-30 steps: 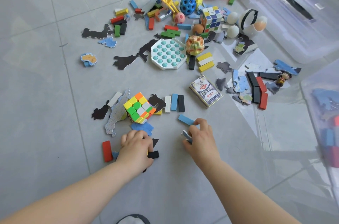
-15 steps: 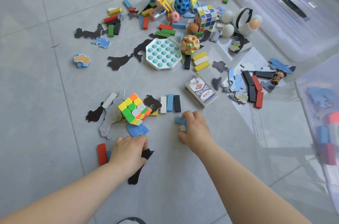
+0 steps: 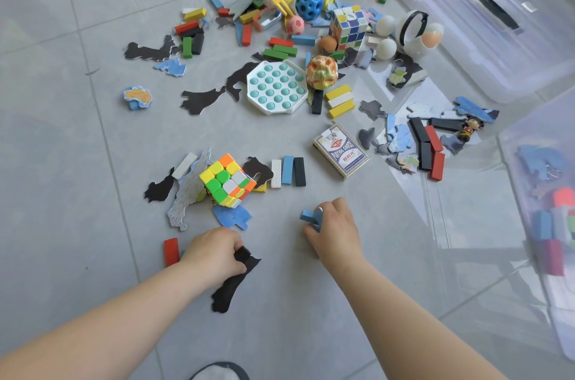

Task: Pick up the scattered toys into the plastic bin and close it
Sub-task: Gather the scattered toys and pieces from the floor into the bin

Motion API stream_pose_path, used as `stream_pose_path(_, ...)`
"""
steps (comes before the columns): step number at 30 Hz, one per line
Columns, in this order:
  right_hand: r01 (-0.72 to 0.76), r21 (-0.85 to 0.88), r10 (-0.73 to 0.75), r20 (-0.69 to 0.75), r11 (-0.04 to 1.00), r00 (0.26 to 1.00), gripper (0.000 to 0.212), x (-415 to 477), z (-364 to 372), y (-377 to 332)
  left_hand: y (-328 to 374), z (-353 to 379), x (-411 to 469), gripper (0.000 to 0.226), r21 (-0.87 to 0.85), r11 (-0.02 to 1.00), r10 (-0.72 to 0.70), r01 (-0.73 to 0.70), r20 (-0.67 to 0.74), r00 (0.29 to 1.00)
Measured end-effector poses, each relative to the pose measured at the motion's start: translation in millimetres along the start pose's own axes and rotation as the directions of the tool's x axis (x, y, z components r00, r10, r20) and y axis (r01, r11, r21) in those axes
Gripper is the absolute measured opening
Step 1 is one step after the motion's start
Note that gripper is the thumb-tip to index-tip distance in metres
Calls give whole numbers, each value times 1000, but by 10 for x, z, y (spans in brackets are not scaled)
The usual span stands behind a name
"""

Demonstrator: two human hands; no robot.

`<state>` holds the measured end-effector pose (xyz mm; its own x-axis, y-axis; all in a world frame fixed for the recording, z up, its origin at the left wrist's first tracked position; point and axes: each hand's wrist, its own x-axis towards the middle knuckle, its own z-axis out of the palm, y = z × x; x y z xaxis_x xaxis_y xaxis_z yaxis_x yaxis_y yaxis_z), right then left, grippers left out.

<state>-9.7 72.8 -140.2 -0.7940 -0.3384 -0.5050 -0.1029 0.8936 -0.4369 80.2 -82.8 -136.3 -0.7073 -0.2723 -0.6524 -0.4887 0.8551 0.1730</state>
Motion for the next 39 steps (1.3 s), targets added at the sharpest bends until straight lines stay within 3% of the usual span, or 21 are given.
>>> stream_pose_path(2,55,-9,-55,-28,998,998,31,-30,21,24,1,0,-33,33,-9,1000,8,-8,-10,1000)
stream_pose_path(5,93,7,-92,-61,996,994,27,-81,51,79,30,-9,-88,19,3,999,41,-41,-70,997)
stream_pose_path(10,-87,373,142,-122,924,982,25,-143,-68,174,50,-86,-119,19,-207,978,-19,-1,-94,995)
stream_pose_path(17,-135,747,288,-78,651,955,19,-102,-623,229,508,-289,-183,25,-473,852,194,-225,-113,974)
stream_pose_path(20,-33,766,227,-149,642,962,31,-234,-1160,184,861,-591,-221,25,-465,822,242,-328,-236,941)
stream_pose_path(23,148,687,164,-367,711,915,29,-502,-1890,244,1353,-970,-244,25,-477,765,299,-433,-333,894)
stream_pose_path(27,285,601,163,-581,746,797,26,-1068,-2834,595,2185,-1313,-283,22,-417,670,449,-615,-433,782)
stream_pose_path(29,235,531,212,-649,814,731,26,-1311,-3142,901,2642,-1397,-324,18,-369,609,534,-702,-464,707)
stream_pose_path(31,89,514,324,-656,853,682,26,-1429,-3292,1306,3126,-1444,-359,17,-337,534,591,-776,-508,627)
stream_pose_path(34,-140,677,561,-457,723,690,15,-1483,-3157,1895,3823,-1443,-416,17,-244,410,645,-879,-604,468)
stream_pose_path(36,-267,716,639,-314,645,702,13,-1481,-2905,2175,4231,-1399,-469,8,-142,344,703,-928,-616,355)
stream_pose_path(38,-405,590,607,-190,699,771,13,-1420,-2691,2361,4565,-1331,-503,13,12,338,773,-941,-573,271)
stream_pose_path(39,-428,521,570,-141,738,810,18,-1363,-2644,2399,4689,-1284,-485,18,97,370,810,-924,-520,270)
